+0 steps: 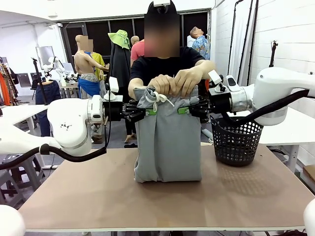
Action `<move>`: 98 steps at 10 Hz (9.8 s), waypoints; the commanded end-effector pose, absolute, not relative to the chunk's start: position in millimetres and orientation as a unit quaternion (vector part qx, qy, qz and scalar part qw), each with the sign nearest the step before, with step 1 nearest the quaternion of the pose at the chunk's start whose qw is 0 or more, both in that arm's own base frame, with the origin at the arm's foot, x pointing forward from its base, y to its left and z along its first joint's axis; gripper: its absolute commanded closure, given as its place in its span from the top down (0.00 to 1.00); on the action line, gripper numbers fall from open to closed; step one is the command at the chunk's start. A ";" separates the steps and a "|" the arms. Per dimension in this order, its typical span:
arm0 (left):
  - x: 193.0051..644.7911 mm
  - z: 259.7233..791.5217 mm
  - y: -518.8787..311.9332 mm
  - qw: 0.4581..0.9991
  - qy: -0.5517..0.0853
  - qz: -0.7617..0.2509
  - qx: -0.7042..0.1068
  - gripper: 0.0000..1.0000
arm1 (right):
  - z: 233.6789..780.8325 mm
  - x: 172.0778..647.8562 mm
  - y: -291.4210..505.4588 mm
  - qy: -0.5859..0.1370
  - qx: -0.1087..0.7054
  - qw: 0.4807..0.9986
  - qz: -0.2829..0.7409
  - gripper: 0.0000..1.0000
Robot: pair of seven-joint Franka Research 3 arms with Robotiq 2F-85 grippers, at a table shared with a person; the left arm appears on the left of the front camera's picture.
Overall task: Fold the training pants.
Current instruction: Release the ends of the Training pants and then grab the overlapped ends.
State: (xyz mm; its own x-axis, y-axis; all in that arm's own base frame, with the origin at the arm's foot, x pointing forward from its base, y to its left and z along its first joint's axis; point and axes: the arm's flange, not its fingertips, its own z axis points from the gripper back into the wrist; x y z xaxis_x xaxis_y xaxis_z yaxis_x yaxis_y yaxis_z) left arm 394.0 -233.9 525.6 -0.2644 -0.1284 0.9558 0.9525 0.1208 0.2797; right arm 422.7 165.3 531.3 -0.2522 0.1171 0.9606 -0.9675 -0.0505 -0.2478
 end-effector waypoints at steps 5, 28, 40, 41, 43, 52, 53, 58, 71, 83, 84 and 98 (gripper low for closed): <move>392.6 530.0 -235.4 0.490 -0.568 -0.551 -0.366 0.00 | 531.8 418.8 170.0 -0.519 0.411 0.451 0.598 0.00; 392.6 530.0 -235.4 0.490 -0.568 -0.551 -0.366 0.00 | 531.8 418.8 170.0 -0.519 0.411 0.451 0.598 0.00; 394.7 527.1 -225.0 0.506 -0.576 -0.542 -0.345 1.00 | 533.5 424.9 162.0 -0.508 0.403 0.484 0.587 1.00; 394.1 526.9 -222.2 0.510 -0.575 -0.539 -0.344 1.00 | 534.0 424.4 161.6 -0.507 0.402 0.487 0.586 1.00; 392.2 527.2 -218.3 0.511 -0.581 -0.532 -0.343 1.00 | 534.9 423.5 159.7 -0.508 0.401 0.491 0.583 1.00; 385.1 528.8 -204.3 0.531 -0.602 -0.502 -0.322 1.00 | 541.5 420.2 146.2 -0.534 0.373 0.508 0.564 1.00; 383.1 529.8 -199.8 0.538 -0.607 -0.493 -0.314 1.00 | 543.4 418.9 142.3 -0.539 0.367 0.511 0.560 1.00; 380.4 532.6 -187.8 0.544 -0.636 -0.464 -0.292 1.00 | 545.8 416.5 132.9 -0.543 0.355 0.526 0.550 1.00; 384.2 535.5 -177.9 0.559 -0.616 -0.449 -0.327 1.00 | 545.0 417.9 129.5 -0.565 0.364 0.527 0.520 1.00; 381.2 549.0 -199.1 0.517 -0.541 -0.545 -0.379 1.00 | 545.3 423.6 145.4 -0.517 0.406 0.513 0.552 1.00; 378.5 549.5 -201.9 0.515 -0.540 -0.543 -0.386 1.00 | 544.3 423.1 148.8 -0.515 0.409 0.511 0.553 1.00; 392.6 549.7 -265.1 0.561 -0.556 -0.474 -0.389 1.00 | 543.0 428.5 168.3 -0.519 0.424 0.506 0.543 1.00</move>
State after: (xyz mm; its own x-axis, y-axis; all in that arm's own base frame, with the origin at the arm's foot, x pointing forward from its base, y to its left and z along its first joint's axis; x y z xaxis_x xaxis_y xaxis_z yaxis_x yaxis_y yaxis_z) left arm 388.8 -260.4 545.7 -0.0713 -0.0744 0.9947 0.9732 0.2132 0.0857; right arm 423.9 160.1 542.9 -0.1439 0.1121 0.9832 -0.9884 0.0316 -0.1482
